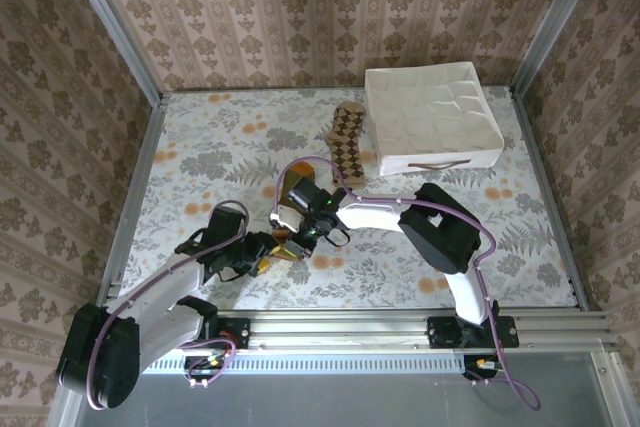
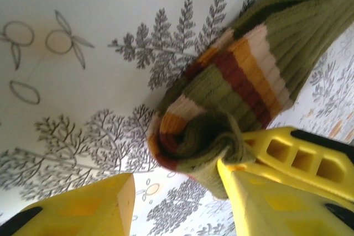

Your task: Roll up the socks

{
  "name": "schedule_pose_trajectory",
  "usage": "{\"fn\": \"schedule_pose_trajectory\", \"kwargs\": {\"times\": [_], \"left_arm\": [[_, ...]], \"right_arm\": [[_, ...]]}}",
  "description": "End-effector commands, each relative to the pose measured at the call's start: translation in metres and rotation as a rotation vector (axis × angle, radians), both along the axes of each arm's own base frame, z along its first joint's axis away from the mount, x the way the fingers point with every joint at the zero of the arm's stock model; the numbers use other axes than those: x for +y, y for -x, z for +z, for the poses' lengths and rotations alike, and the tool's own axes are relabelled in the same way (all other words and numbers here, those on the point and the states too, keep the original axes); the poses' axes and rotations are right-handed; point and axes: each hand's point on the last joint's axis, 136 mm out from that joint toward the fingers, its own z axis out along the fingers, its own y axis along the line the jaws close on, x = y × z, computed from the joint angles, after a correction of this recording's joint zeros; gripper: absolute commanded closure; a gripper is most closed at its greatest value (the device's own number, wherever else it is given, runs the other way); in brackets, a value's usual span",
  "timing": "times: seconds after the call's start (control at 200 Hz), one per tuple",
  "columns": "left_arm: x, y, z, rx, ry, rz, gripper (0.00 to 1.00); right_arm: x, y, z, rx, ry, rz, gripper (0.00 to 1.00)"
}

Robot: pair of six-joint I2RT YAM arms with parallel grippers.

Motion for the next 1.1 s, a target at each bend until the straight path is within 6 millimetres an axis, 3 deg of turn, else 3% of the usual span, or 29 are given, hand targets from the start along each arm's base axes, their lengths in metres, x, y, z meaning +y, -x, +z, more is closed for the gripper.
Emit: {"fn": "schedule_pose_trajectory", "kwargs": {"times": [0.0, 0.14, 0.27, 0.39, 0.485, 0.575, 0.685, 0.795, 0.94, 1.095], "left_arm": [[-0.006, -0.017, 0.003, -0.047, 0.03, 0.049, 0.5], [-0.007, -0.021, -0.005, -0.036, 0.023, 0.063, 0.52], [-0.006, -0.02, -0.019, 0.013, -0.001, 0.069, 0.6], [0.005, -0.006, -0.034, 0.11, -0.067, 0.087, 0.8], [0.012, 0.005, -0.04, 0.169, -0.111, 0.089, 0.94], [0.017, 0.013, -0.041, 0.208, -0.135, 0.088, 1.0], [0.026, 0.019, -0.037, 0.24, -0.154, 0.097, 1.0], [0.032, 0.022, -0.033, 0.274, -0.147, 0.108, 1.0], [0.034, 0.022, -0.03, 0.317, -0.134, 0.101, 1.0], [0.032, 0.017, -0.028, 0.326, -0.119, 0.088, 1.0]], "right_arm": [[-0.005, 0.005, -0.017, 0.061, 0.032, -0.021, 1.0], [-0.004, 0.005, -0.017, 0.069, 0.027, -0.028, 1.0], [-0.004, 0.005, -0.017, 0.072, 0.025, -0.031, 1.0], [-0.006, 0.005, -0.016, 0.055, 0.02, -0.025, 1.0], [-0.006, 0.005, -0.008, -0.025, -0.006, 0.002, 0.88], [-0.007, 0.001, 0.015, -0.218, -0.066, 0.034, 0.68], [-0.017, -0.003, 0.043, -0.496, -0.114, 0.058, 0.54], [-0.023, 0.005, 0.055, -0.675, -0.069, 0.133, 0.49], [-0.017, 0.025, 0.048, -0.831, 0.001, 0.283, 0.47], [0.005, 0.033, 0.038, -0.921, 0.047, 0.389, 0.47]]}}
